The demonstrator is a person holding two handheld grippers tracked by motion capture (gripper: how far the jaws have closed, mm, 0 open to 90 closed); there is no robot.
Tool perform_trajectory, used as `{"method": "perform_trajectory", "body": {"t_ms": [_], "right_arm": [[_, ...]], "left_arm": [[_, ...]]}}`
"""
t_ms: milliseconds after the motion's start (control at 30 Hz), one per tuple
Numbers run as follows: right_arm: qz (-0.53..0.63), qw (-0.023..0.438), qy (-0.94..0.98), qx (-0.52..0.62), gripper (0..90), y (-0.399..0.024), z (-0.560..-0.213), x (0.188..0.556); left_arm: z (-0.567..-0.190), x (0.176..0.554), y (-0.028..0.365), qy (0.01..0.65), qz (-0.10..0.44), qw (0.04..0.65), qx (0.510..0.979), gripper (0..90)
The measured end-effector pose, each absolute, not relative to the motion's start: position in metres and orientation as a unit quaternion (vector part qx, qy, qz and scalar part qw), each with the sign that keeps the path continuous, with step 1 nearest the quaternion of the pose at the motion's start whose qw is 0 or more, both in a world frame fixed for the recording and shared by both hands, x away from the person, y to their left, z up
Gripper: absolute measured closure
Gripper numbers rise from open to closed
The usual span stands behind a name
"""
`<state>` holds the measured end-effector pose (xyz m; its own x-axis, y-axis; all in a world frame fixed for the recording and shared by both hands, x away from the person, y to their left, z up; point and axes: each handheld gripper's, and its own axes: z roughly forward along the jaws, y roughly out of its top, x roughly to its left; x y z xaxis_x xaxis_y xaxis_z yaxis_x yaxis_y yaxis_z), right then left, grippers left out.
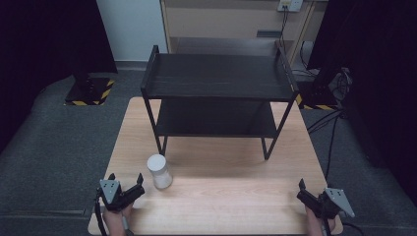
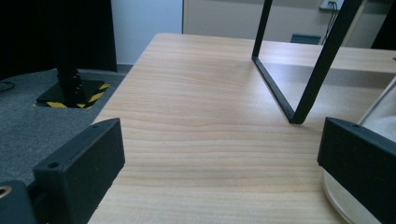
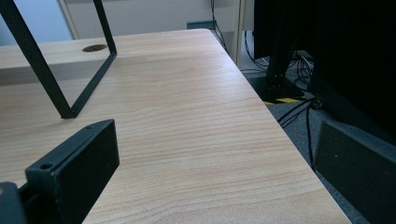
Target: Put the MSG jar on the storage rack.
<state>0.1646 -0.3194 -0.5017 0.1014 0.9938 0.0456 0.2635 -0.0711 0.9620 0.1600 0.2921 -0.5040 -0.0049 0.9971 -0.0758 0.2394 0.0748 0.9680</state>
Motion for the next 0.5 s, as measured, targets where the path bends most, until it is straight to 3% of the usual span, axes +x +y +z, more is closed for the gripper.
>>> {"method": "perform_trajectory", "body": {"t_ms": [500], "right_arm": [[0.42,0.436,0.524,0.599,0.4,-0.32,-0.502,0.165]], "left_arm": [[-0.498,0.127,0.26,0.568,0.424,0.466,0.529,0.0]]}}
